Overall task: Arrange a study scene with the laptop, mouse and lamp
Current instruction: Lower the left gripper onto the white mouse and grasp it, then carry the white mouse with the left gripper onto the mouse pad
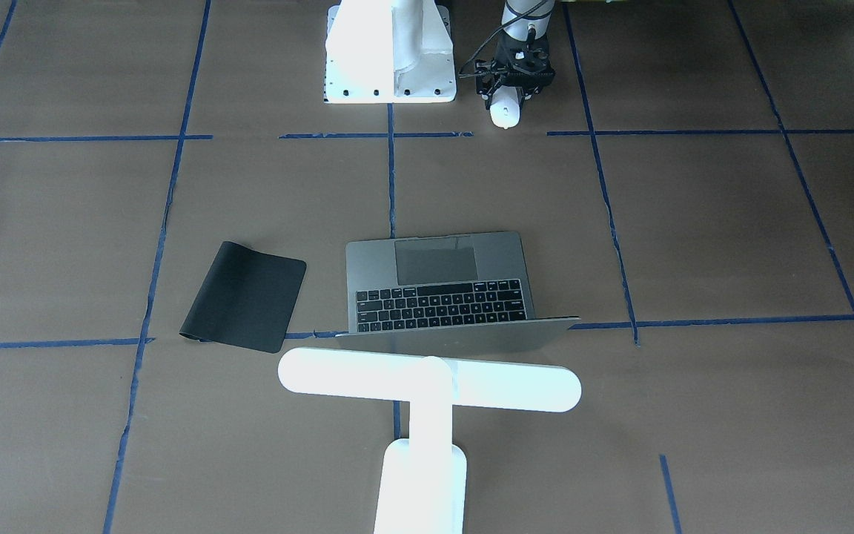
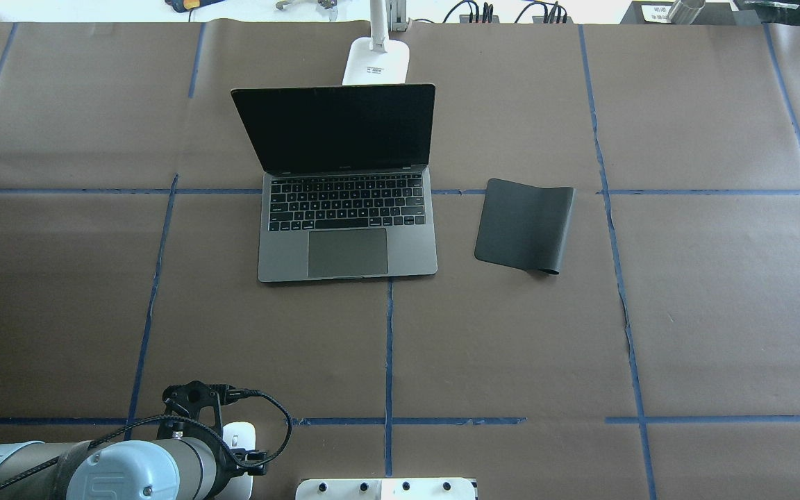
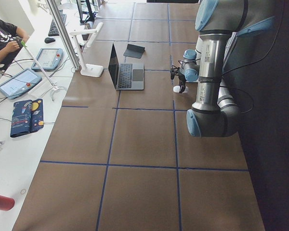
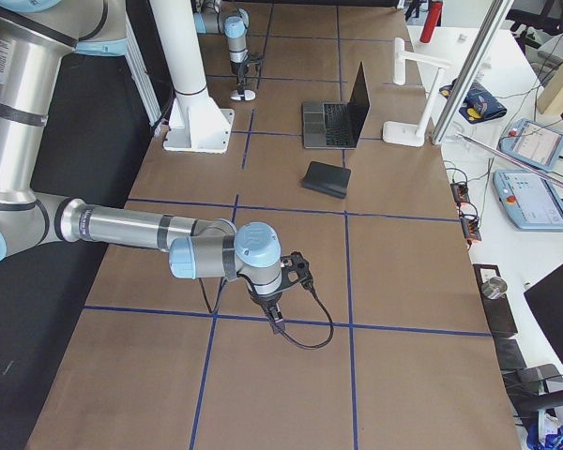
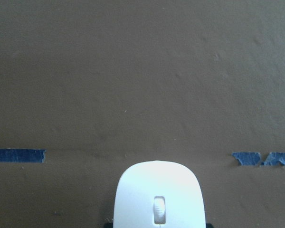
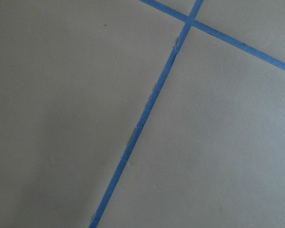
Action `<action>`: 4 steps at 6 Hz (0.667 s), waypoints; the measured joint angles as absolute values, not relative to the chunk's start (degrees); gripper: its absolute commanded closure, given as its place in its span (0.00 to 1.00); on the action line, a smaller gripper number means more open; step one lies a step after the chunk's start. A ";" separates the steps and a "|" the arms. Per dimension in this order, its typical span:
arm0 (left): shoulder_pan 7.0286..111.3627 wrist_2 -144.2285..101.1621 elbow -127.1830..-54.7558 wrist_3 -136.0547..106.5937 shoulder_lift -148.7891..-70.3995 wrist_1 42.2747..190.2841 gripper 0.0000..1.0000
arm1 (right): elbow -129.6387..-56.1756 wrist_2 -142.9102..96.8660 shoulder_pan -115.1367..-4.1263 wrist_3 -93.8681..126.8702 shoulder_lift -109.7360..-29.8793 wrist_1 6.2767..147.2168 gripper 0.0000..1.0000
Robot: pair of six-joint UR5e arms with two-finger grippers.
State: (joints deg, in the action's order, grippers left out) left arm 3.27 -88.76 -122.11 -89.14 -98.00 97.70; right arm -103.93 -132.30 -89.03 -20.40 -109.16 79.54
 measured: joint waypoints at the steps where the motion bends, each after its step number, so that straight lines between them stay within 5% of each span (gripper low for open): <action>1: 4.21 -88.77 -123.91 -88.90 -98.96 95.10 0.56 | -103.98 -132.34 -89.03 -20.40 -109.23 79.54 0.00; 4: 11.10 -91.64 -125.24 -84.26 -110.97 82.56 0.56 | -103.97 -132.33 -89.08 -20.21 -109.77 79.80 0.00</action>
State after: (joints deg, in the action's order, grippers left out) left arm 11.10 -91.64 -125.24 -84.26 -110.97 82.56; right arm -103.97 -132.33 -89.08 -20.21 -109.77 79.80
